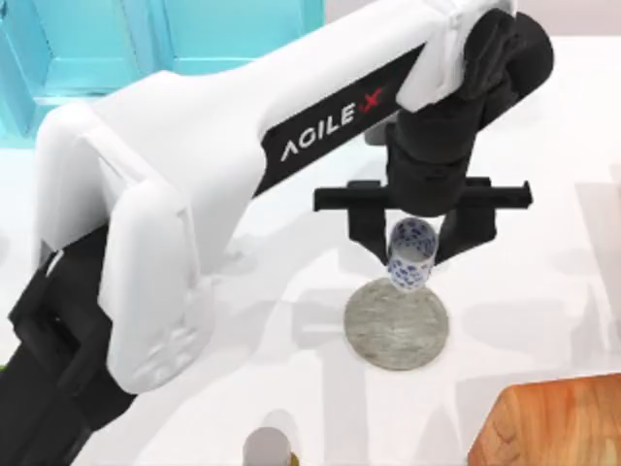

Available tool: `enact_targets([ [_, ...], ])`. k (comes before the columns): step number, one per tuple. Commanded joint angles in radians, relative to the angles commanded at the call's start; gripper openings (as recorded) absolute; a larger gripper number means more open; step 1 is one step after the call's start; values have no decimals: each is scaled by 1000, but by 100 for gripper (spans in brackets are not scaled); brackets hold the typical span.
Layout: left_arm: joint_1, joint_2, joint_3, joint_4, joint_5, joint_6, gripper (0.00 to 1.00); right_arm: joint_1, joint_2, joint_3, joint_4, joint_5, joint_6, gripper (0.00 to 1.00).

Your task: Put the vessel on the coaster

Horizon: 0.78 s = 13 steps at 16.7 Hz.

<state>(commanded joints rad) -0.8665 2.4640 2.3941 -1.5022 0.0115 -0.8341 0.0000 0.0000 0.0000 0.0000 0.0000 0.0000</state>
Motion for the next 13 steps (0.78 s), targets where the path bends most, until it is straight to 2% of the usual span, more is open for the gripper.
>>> enact_targets([
  [4, 4, -5, -20, 17, 2, 3, 0, 0, 0, 0, 0, 0, 0, 100],
  [10, 1, -17, -251, 235, 2, 3, 0, 0, 0, 0, 0, 0, 0, 100],
  [13, 1, -17, -289, 271, 0, 1, 0, 0, 0, 0, 0, 0, 0, 100],
])
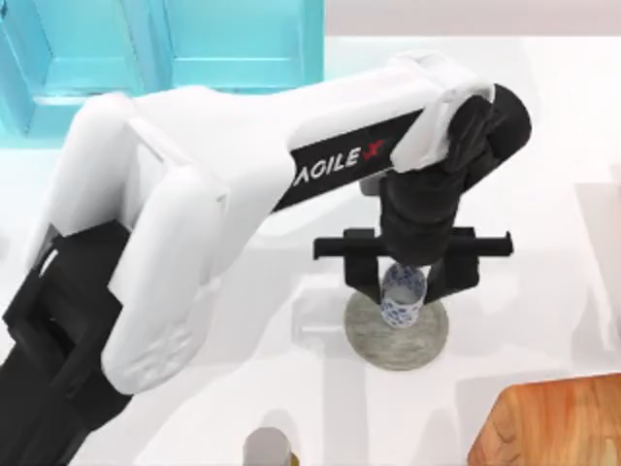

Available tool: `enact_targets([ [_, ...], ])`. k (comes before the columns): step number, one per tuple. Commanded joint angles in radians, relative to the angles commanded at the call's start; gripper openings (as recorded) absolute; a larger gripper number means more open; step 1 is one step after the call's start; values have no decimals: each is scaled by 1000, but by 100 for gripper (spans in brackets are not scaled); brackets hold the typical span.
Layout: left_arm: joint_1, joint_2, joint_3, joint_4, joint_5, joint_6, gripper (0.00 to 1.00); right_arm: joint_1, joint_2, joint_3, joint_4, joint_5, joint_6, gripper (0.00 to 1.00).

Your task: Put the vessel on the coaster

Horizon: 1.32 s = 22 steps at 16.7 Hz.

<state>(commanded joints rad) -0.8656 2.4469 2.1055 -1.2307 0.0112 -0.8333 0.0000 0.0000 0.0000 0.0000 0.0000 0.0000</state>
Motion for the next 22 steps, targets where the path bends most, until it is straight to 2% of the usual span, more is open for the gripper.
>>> enact_targets([
  [3, 0, 0, 0, 0, 0, 0, 0, 0, 0, 0, 0, 0, 0, 100],
  [16, 0, 0, 0, 0, 0, 0, 98, 0, 0, 0, 0, 0, 0, 100],
  [22, 0, 0, 0, 0, 0, 0, 100, 0, 0, 0, 0, 0, 0, 100],
])
